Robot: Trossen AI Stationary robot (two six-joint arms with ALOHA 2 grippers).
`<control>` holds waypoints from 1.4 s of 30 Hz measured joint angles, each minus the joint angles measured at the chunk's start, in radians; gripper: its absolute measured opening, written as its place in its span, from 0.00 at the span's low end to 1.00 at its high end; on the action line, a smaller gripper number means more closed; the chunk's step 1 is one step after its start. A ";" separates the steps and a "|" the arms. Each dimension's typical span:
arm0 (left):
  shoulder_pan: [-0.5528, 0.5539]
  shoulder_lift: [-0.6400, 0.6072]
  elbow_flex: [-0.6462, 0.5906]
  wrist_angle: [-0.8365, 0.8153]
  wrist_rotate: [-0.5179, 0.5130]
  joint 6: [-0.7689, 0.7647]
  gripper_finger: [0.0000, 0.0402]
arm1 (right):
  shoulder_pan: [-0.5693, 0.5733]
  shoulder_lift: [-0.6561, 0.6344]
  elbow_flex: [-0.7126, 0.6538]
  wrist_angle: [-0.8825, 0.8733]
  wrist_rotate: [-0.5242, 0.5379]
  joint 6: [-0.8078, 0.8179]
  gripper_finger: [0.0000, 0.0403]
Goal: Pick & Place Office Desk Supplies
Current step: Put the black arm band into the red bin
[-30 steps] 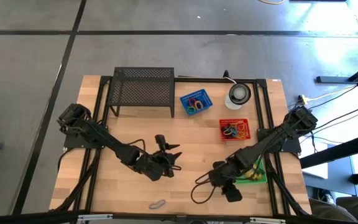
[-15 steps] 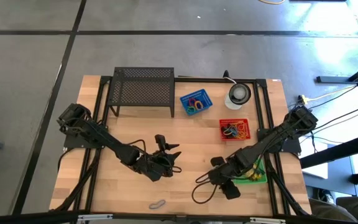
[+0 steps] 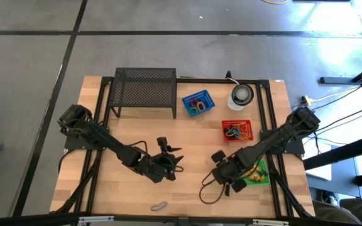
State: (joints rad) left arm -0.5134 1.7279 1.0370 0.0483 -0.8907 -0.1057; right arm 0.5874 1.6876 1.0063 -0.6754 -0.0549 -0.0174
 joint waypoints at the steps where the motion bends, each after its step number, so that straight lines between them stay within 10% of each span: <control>1: -0.002 0.000 0.000 0.000 0.019 -0.014 0.39 | 0.010 0.007 0.017 -0.001 0.007 -0.011 0.43; 42: -0.054 0.000 0.000 0.000 0.021 -0.015 0.39 | 0.185 0.239 0.177 -0.081 0.086 0.250 0.43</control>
State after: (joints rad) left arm -0.5678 1.7279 1.0370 0.0480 -0.8696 -0.1209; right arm 0.7723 1.9270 1.1835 -0.7563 0.0312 0.2322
